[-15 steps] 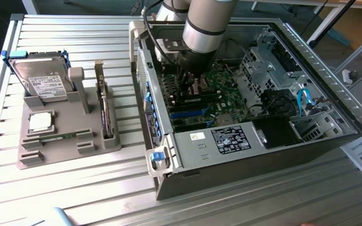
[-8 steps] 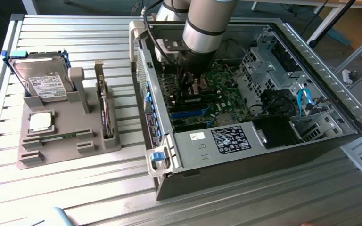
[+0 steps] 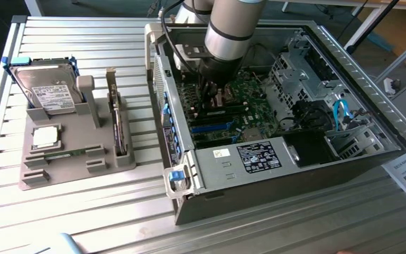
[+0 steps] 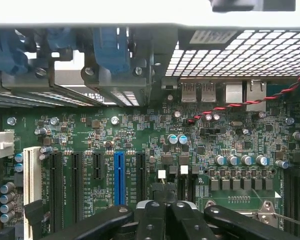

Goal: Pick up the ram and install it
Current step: 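Press down the ram until it locks into place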

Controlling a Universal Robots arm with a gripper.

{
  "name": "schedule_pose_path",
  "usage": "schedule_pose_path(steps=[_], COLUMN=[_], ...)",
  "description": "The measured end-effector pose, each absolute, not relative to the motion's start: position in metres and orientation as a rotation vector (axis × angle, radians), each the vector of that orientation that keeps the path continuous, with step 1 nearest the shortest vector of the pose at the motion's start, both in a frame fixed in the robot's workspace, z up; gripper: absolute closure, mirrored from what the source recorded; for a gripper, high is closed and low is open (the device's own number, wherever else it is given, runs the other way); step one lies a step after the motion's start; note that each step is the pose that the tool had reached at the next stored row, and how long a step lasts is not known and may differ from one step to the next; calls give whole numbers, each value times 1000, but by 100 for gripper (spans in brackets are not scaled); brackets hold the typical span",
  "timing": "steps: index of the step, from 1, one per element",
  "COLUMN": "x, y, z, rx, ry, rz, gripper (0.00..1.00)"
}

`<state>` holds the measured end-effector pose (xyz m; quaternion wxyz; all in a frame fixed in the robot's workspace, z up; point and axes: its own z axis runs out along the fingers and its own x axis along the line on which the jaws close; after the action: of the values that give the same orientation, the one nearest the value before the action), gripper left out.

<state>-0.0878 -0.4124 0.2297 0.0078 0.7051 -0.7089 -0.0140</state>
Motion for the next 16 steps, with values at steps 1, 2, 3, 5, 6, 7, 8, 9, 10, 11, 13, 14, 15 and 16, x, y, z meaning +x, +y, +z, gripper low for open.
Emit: schedule_pose_path(steps=[1, 2, 3, 5, 6, 7, 8, 9, 10, 11, 13, 14, 15, 16], x=[-88, -88, -88, -88, -88, -88, -88, -88, -88, -88, -88, -88, -88, -88], y=[-412, -412, -412, -412, -412, -412, -412, -412, -412, -412, -412, -412, -412, -412], z=[230, 230, 230, 230, 231, 232, 235, 236, 236, 236, 237, 236, 236, 236], rx=[2204, 2204, 2204, 2205, 2205, 2205, 2205, 2204, 2205, 2204, 2204, 2204, 2204, 2204], ry=[-2216, -2216, -2216, -2216, -2216, -2217, -2216, -2216, -2216, -2216, -2216, -2216, -2216, -2216], rz=[-44, -44, -44, -44, -44, -44, -44, -44, -44, -44, -44, -44, -44, -44], gripper=[90, 90, 90, 90, 90, 90, 90, 90, 90, 90, 90, 90, 90, 90])
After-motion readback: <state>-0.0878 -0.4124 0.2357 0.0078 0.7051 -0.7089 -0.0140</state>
